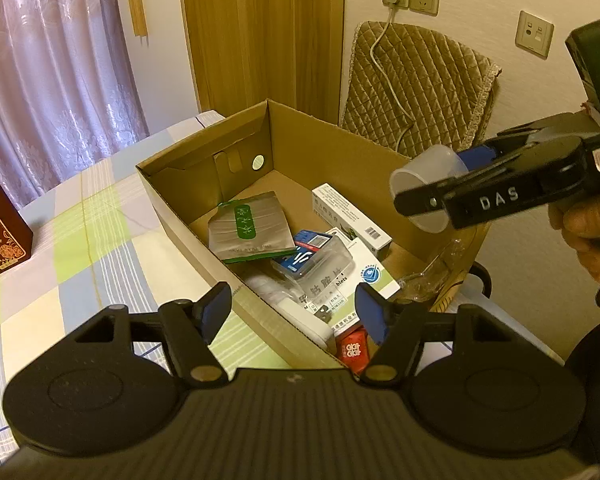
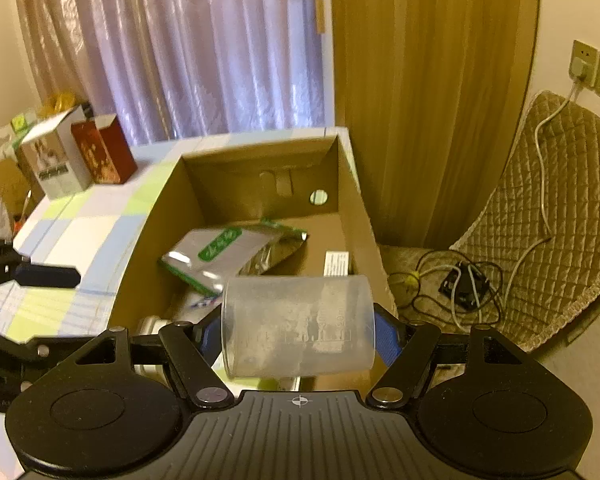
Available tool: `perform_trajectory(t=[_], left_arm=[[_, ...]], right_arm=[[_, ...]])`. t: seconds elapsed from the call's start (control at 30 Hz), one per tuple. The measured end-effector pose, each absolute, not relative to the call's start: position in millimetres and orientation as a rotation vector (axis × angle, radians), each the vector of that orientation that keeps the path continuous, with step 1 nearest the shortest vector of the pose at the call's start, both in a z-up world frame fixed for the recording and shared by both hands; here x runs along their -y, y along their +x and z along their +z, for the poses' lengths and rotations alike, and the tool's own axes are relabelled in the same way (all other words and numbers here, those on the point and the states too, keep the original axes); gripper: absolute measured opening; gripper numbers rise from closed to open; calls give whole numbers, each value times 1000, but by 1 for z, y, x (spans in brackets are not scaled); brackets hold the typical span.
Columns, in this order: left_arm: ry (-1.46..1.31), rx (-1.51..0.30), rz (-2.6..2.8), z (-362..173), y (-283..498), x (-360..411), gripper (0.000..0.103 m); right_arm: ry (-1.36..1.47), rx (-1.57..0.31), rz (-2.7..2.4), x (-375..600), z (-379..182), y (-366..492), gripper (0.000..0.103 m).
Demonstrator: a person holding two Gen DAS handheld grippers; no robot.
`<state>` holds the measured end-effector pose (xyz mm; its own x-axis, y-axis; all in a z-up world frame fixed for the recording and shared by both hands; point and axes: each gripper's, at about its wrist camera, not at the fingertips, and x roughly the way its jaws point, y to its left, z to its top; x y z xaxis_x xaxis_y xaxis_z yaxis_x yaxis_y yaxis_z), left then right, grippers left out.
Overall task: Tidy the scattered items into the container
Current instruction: 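Lower the clear cover into the box and open the right tool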
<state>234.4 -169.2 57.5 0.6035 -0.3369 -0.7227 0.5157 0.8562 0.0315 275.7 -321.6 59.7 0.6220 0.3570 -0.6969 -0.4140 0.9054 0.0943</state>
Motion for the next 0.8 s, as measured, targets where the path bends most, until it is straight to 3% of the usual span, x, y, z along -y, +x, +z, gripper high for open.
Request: perform_trajectory(t=[0.1, 0.37, 0.67, 0.8], left_arm=[[255, -776, -493, 57, 234, 170, 70], [247, -777, -487, 57, 233, 168, 70], [216, -775, -465, 63, 221, 166, 79], [186, -772, -434, 69, 207, 164, 90]], right_arm=[[-48, -734, 422, 326, 62, 274, 103], [-28, -726, 417, 334, 68, 273, 103], [-16, -741, 404, 341, 72, 260, 103], [-8, -749, 397, 343, 78, 247, 103]])
